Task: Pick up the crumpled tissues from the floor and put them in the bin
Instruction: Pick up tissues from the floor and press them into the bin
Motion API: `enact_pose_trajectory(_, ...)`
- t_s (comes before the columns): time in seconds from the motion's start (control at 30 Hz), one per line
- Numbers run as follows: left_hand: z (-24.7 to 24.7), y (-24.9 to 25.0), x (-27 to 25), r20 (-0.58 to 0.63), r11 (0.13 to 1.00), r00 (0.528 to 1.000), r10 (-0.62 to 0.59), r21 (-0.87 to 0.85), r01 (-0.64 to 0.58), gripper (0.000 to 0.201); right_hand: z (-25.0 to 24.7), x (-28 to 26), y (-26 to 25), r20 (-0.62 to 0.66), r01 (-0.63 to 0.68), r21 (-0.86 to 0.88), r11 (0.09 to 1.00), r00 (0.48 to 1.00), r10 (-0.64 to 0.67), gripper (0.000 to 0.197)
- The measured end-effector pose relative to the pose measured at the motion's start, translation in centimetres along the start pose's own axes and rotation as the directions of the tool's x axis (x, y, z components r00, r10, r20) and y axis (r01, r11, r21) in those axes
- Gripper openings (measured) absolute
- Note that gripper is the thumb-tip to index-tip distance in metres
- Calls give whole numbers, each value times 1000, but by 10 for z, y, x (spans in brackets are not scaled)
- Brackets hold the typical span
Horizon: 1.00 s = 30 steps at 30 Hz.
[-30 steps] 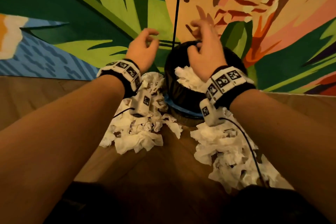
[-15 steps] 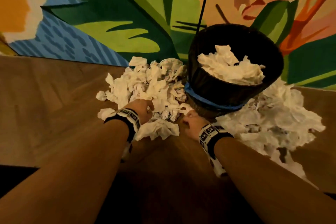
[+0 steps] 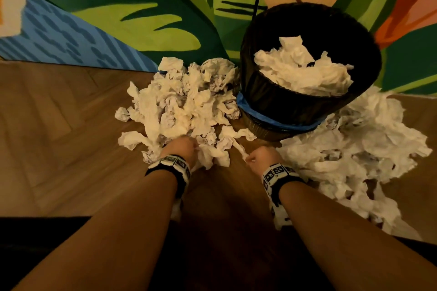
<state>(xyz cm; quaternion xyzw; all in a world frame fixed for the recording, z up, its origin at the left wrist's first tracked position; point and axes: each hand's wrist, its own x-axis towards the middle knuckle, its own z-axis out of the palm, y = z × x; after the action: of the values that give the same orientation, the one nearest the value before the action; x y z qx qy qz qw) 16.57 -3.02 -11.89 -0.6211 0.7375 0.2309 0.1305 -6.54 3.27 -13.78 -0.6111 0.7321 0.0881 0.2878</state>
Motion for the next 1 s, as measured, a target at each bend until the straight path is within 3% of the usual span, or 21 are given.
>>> enact_pose_trajectory(0.13,-5,-9,-3,-246,945,966,-82,-327,-3,28,6,-5,1,-106,-31,226,974,993,56,36)
enact_pose_trajectory(0.2,-9,-10,-3,-325,886,932,-158,-464,-12,24,6,-5,0,-181,-28,310,950,979,88,34)
enact_pose_trajectory(0.27,-13,-9,-3,-337,818,910,-242,-576,4,29,3,-3,-1,-240,-49,343,938,961,138,29)
enact_pose_trajectory(0.43,-23,-10,-2,-294,694,880,-374,-718,55,51,-8,-3,-9,-211,-101,463,881,952,220,24)
enact_pose_trajectory(0.57,-26,-7,-1,-373,662,813,-447,-749,20,33,-12,-6,-16,-271,-1,479,878,951,149,8)
enact_pose_trajectory(0.63,-23,-7,-3,-394,656,802,-449,-755,-4,26,-13,-9,-18,-317,53,553,832,936,151,17)
enact_pose_trajectory(0.7,-20,-9,-4,-409,663,807,-426,-748,-28,24,-17,-9,-22,-366,98,591,800,917,158,29)
enact_pose_trajectory(0.8,-17,-9,-5,-408,689,829,-382,-723,-39,20,-19,-5,-30,-362,100,614,783,917,167,18)
enact_pose_trajectory(0.93,-4,-7,-9,-392,844,900,-191,-533,-53,18,-11,1,-36,-265,37,490,871,958,108,9)
enact_pose_trajectory(1.0,4,-4,-10,-241,924,970,-26,-375,-69,21,-3,5,-37,-135,53,331,942,991,-9,39)
